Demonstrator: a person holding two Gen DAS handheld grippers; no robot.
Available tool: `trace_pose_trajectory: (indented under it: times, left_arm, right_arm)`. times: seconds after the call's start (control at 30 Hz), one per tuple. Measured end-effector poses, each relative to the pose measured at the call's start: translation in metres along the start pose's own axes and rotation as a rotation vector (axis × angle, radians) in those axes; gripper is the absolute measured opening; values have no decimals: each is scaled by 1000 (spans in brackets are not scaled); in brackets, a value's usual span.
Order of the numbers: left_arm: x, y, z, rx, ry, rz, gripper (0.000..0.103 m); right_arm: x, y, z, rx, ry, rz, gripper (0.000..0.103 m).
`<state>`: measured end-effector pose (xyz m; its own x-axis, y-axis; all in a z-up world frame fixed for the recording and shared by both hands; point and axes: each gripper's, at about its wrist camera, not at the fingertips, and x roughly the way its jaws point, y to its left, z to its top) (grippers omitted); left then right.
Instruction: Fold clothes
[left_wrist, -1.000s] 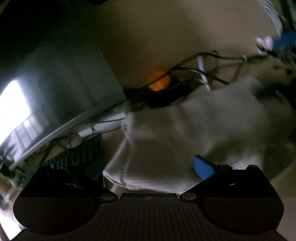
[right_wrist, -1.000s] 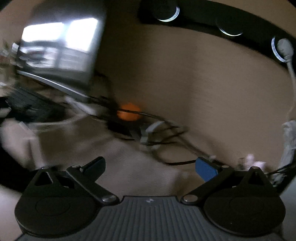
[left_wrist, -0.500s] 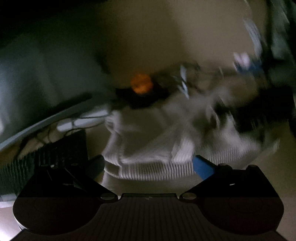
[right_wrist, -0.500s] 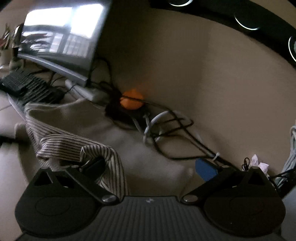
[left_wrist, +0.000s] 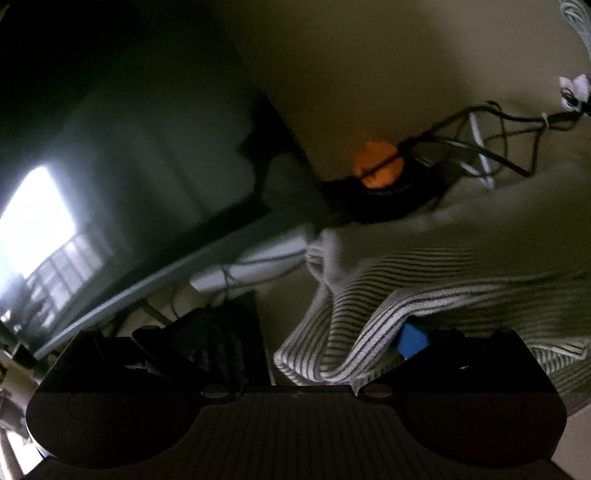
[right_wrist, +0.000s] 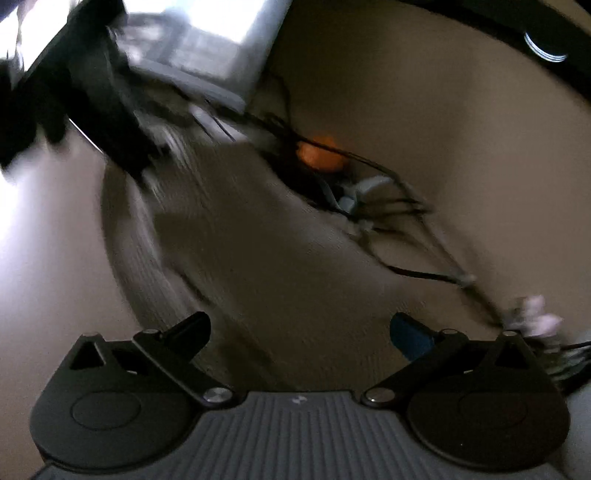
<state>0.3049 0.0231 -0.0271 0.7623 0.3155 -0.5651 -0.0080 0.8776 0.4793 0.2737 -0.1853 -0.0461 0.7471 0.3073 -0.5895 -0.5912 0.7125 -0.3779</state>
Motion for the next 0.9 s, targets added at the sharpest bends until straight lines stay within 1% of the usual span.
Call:
trace_pose_trajectory:
  times: [0.03, 0.07, 0.13, 0.17, 0.2, 0.27, 0.33, 0.4, 0.47, 0.53, 0.63, 0.67, 0.8, 0.83, 0.9]
  left_arm:
    - [-1, 3, 2, -8, -7, 0, 103]
    - [-3, 6, 2, -19, -13, -13, 103]
    - [-10, 8, -1, -29, -33, -70, 103]
    - [-12, 7, -4, -15, -37, -91, 103]
    - [-14, 5, -7, -1, -42, -113, 103]
    - [-18, 2, -14, 27, -51, -154, 103]
    - [-12, -3, -19, 60, -38, -128, 103]
    - [-3, 1, -19, 40, -23, -107, 103]
    - [1, 13, -16, -16, -11, -136, 103]
    - [5, 15, -16, -5, 1, -145, 103]
    - [10, 18, -17, 13, 19, -157, 103]
    - [11, 19, -18, 19, 24, -162, 103]
    - [18, 23, -19, 43, 48, -178, 103]
    - [20, 24, -19, 46, 53, -180, 103]
    - [19, 26, -12, 0, 43, -124, 103]
  right_arm:
    - [1, -6, 1, 31, -11, -62, 103]
    - [0, -16, 5, 97, -29, -113, 103]
    - [-1, -33, 12, 187, -63, -175, 103]
    - [-1, -40, 16, 225, -79, -199, 103]
    - [0, -45, 19, 241, -90, -217, 103]
    - [6, -47, 24, 228, -102, -240, 103]
    - [11, -48, 28, 220, -110, -255, 103]
    - [16, -48, 30, 223, -109, -246, 103]
    - [20, -48, 32, 231, -107, -237, 103]
    - [21, -55, 32, 261, -99, -211, 103]
    - [22, -74, 29, 356, -81, -121, 103]
    - [22, -77, 28, 378, -74, -103, 103]
    - [20, -74, 23, 393, -59, -91, 103]
    - [17, -71, 23, 384, -62, -68, 103]
    - [5, -63, 25, 349, -80, 18, 103]
